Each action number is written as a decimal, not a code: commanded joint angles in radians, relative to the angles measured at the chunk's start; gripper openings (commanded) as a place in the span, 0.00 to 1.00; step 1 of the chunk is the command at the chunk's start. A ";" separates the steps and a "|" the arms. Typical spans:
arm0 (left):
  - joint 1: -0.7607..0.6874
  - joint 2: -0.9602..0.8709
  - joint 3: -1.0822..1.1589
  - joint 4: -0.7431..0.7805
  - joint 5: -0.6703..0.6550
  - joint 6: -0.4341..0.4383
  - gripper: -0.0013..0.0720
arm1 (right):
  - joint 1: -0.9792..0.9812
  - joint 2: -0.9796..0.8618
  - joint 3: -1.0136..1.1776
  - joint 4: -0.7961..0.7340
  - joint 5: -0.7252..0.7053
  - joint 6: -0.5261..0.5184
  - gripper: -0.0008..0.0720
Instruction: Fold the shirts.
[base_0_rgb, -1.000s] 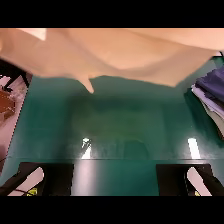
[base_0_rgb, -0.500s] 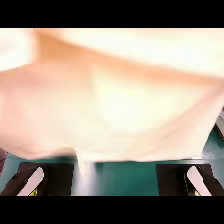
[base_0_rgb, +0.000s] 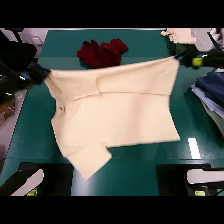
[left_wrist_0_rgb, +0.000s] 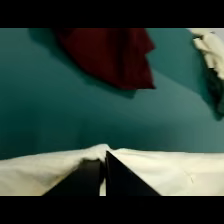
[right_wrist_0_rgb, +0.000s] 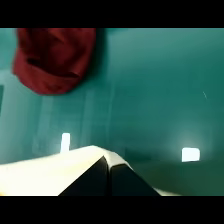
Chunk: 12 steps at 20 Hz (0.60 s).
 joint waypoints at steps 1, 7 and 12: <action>-0.092 -0.174 -0.111 -0.003 0.280 0.066 0.05 | 0.051 -0.235 0.106 -0.026 -0.034 0.055 0.03; -0.113 -0.355 0.002 0.006 0.281 0.121 0.05 | 0.051 -0.303 0.220 -0.149 0.077 0.097 0.03; -0.104 -0.355 0.002 0.164 0.176 0.113 0.05 | 0.051 -0.305 0.200 -0.317 0.185 0.185 0.03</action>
